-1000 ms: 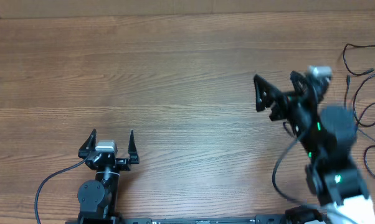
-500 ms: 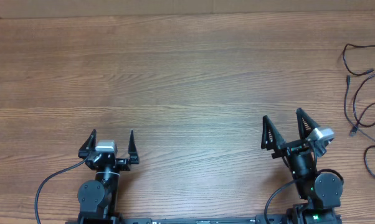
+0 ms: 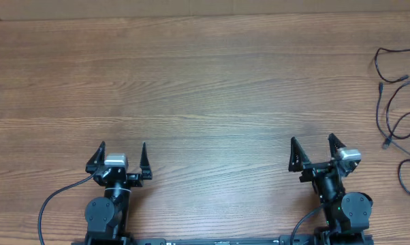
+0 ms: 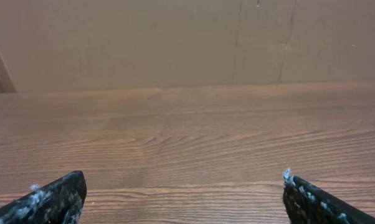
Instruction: Untangle cables
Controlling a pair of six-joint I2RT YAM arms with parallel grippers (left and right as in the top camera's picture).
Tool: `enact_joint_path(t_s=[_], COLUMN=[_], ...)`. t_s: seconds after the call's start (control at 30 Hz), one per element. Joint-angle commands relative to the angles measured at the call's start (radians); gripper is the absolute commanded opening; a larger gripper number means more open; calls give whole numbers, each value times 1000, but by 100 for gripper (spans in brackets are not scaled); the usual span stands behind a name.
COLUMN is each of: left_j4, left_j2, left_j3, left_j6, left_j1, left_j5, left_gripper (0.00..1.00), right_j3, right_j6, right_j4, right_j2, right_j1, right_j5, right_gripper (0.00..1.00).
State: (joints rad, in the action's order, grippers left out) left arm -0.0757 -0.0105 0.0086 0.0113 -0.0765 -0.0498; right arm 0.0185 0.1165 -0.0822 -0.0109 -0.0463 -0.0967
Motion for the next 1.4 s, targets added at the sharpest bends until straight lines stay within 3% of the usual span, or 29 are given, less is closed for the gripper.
enact_joint_path(t_s=[0.0,0.1,1.37], left_j4=[2,2,2], left_j2=[7,7,6], left_j3=[-3,-3,-3], left_j6=[19,19,19], left_j1=[4,4,4], left_j5=[-9,-9,-9], left_gripper=[100,100,100], right_j3=[-11,-10,-10], right_j6=[-193,-264,-249], right_j4=[2,-6,-2], right_j2=[8,8,8], right_j1=[3,3,3], right_j5=[8,76,89], right_gripper=[100,100,100])
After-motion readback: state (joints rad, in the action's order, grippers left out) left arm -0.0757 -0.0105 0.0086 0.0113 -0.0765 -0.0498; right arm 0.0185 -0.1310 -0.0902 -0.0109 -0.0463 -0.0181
